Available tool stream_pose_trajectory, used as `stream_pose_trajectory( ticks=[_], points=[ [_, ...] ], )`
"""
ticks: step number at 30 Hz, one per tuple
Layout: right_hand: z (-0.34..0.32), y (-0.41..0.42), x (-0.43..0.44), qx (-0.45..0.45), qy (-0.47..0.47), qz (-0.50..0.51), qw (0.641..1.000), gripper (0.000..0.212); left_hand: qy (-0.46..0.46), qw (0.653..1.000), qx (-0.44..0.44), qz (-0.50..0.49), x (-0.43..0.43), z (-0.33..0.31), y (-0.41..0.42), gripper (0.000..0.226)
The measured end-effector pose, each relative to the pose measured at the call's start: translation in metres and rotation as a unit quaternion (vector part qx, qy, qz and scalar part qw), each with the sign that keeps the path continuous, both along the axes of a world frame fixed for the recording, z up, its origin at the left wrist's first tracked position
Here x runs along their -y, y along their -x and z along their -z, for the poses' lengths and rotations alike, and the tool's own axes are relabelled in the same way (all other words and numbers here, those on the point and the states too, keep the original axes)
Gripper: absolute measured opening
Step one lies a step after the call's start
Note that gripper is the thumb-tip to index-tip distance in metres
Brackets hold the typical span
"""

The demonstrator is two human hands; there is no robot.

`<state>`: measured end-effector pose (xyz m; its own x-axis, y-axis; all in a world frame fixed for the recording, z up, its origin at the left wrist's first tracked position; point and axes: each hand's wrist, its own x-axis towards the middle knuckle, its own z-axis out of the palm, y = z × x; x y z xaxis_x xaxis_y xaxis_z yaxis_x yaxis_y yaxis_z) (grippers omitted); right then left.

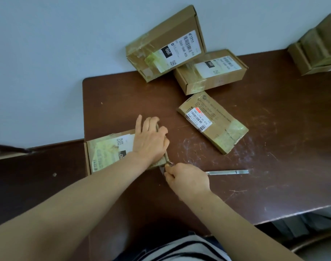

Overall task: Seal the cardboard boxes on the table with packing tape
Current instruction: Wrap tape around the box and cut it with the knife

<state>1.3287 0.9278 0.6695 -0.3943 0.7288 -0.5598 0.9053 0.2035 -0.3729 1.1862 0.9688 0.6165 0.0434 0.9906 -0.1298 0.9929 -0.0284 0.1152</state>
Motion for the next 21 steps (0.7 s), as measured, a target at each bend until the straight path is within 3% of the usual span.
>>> stream_pose_trajectory(
  ticks=[7, 10, 14, 16, 18, 21],
  points=[
    [0.001, 0.002, 0.003, -0.005, -0.018, -0.003, 1.000, 0.028, -0.105, 0.982, 0.046, 0.150, 0.020, -0.002, -0.001, 0.037],
    [0.000, 0.002, 0.003, -0.006, 0.004, 0.013, 1.000, 0.027, -0.084, 0.965, 0.067, 0.239, 0.026, 0.001, 0.005, 0.045],
    [0.002, 0.003, 0.004, 0.002, 0.001, 0.012, 1.000, 0.027, -0.046, 0.964, 0.020, 0.263, 0.028, 0.000, 0.008, 0.050],
    [0.002, 0.002, 0.005, -0.002, 0.012, 0.013, 1.000, 0.028, 0.000, 0.975, 0.048, 0.219, 0.022, 0.000, 0.010, 0.062],
    [0.001, 0.002, 0.003, -0.005, 0.009, 0.013, 1.000, 0.029, 0.029, 0.995, 0.022, 0.090, 0.014, 0.000, 0.015, 0.077],
    [0.003, 0.003, 0.001, 0.001, -0.003, 0.006, 1.000, 0.028, 0.024, 0.999, -0.017, -0.019, 0.010, 0.002, 0.011, 0.072]
  ],
)
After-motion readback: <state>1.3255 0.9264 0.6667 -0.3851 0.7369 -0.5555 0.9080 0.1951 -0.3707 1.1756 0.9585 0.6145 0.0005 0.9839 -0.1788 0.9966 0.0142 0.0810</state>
